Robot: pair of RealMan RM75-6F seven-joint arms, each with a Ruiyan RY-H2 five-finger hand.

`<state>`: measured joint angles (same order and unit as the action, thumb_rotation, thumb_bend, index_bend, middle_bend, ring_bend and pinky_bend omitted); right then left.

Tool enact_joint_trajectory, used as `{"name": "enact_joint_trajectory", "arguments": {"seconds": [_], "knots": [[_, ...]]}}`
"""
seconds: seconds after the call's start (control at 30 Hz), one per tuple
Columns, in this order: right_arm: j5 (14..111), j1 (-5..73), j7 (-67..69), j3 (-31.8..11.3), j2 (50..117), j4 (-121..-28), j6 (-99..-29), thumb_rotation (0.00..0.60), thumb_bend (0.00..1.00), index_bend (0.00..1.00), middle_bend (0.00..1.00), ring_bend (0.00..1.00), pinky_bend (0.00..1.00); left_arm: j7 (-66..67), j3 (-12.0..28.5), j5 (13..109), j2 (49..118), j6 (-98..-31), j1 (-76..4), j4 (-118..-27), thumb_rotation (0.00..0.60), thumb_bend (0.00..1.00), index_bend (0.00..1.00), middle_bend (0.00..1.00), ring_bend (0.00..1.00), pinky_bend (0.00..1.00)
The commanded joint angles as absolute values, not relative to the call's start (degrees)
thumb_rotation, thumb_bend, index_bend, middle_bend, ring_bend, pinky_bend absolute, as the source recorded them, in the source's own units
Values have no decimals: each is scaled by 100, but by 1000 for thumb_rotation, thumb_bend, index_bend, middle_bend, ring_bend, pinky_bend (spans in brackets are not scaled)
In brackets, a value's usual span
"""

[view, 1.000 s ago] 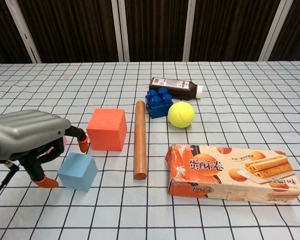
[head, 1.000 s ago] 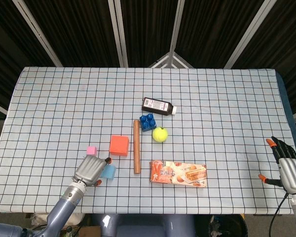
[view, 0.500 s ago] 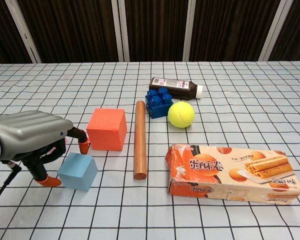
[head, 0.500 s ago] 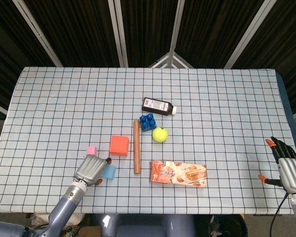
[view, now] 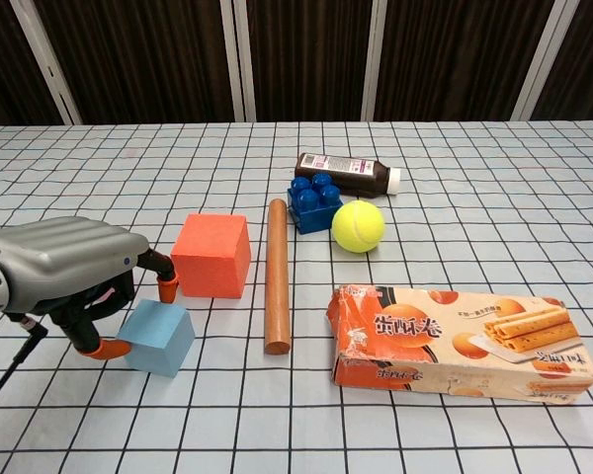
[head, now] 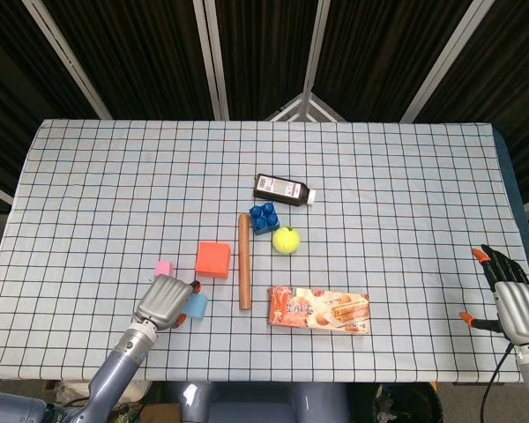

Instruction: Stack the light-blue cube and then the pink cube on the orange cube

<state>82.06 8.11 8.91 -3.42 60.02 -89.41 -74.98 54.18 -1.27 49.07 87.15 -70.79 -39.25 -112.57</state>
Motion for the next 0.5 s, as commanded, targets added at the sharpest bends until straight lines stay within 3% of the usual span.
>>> {"name": "enact_joint_trajectory", "arguments": {"seconds": [0.03,0.5], "knots": [[8200,813,898,-342,6001,-8939,-7492,600,129,0,7,14,103,5419,-131,4896,8723,-7076,-3934,-11252,600,322,365,832,791,893],[8214,799,937,-337,5989,-8937,-7528,600,128,0,7,14,103,5341,-138,4973,8688,-7206,-3908,-11320,600,323,393,834,794,893]]}}
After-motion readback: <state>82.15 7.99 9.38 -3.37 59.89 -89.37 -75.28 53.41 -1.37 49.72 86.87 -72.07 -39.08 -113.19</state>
